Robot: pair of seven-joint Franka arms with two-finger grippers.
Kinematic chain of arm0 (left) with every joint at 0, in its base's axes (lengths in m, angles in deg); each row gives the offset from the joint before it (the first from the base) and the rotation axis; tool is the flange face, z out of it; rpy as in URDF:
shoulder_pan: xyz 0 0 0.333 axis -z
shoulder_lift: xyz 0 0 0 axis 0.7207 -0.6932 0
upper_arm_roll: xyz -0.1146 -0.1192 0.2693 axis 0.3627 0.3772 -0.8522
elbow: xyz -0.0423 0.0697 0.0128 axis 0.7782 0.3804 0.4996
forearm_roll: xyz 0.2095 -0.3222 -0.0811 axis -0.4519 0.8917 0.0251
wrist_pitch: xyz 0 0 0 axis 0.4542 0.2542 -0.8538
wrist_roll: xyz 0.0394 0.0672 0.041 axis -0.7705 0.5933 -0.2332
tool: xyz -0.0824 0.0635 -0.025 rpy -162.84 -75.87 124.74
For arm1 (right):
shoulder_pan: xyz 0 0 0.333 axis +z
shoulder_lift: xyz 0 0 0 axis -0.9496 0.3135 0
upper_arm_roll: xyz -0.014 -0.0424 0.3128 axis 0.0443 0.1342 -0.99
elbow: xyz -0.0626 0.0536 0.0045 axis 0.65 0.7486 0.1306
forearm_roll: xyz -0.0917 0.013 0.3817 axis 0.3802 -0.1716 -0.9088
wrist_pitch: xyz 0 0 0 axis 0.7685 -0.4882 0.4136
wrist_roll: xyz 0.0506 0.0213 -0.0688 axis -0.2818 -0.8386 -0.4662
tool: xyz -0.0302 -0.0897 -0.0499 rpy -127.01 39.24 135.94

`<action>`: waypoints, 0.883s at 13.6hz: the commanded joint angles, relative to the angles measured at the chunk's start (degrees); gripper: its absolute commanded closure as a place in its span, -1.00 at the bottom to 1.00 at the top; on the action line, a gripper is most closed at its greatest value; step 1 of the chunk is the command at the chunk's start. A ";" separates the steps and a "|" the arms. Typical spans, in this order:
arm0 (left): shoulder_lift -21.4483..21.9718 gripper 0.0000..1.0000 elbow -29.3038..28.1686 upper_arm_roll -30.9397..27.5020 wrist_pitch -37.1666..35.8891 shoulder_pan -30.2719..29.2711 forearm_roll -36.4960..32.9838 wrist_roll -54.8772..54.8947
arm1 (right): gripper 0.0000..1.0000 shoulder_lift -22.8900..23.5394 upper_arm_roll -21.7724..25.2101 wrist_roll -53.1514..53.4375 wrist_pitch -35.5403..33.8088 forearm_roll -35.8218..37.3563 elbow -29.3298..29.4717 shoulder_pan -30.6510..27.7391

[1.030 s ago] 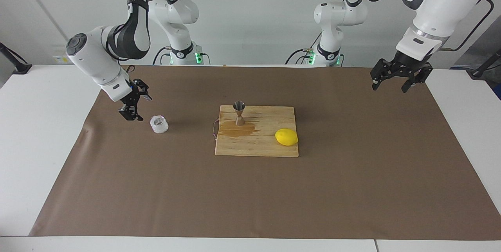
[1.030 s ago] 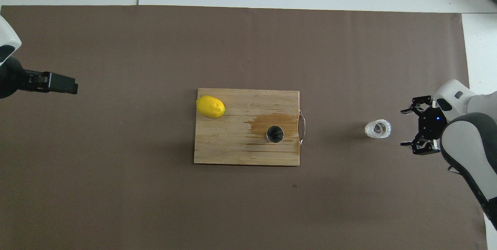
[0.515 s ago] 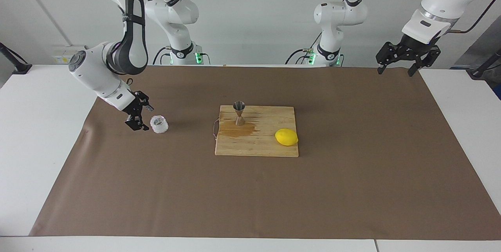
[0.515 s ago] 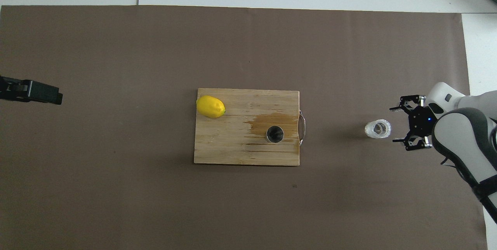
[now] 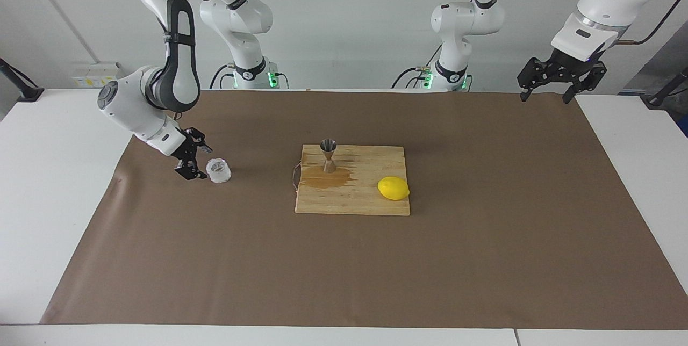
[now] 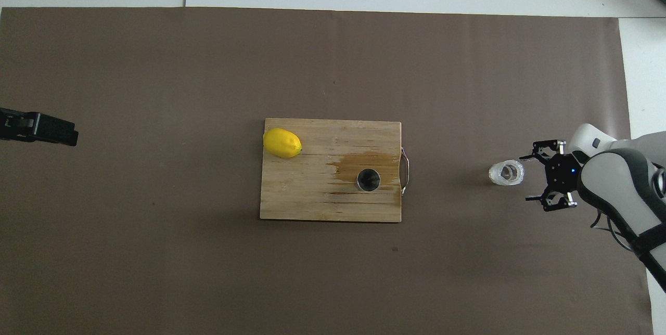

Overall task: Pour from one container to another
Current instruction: 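Lower the right gripper around the white cup and close it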

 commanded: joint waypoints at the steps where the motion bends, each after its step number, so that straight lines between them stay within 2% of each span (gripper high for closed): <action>1: 0.90 -1.00 -0.96 0.15 1.55 -0.67 -0.27 0.09 | -1.00 2.28 -0.22 -5.00 2.24 -5.45 0.17 0.14; 6: 0.90 -1.00 -1.22 0.24 1.38 -0.41 -0.01 0.09 | -1.00 4.74 -0.83 -5.44 4.96 -7.21 0.25 1.11; 12: 1.69 -1.00 -2.36 0.41 1.12 0.03 -0.01 0.08 | -1.00 4.74 -1.01 -5.53 4.18 -7.83 0.96 1.81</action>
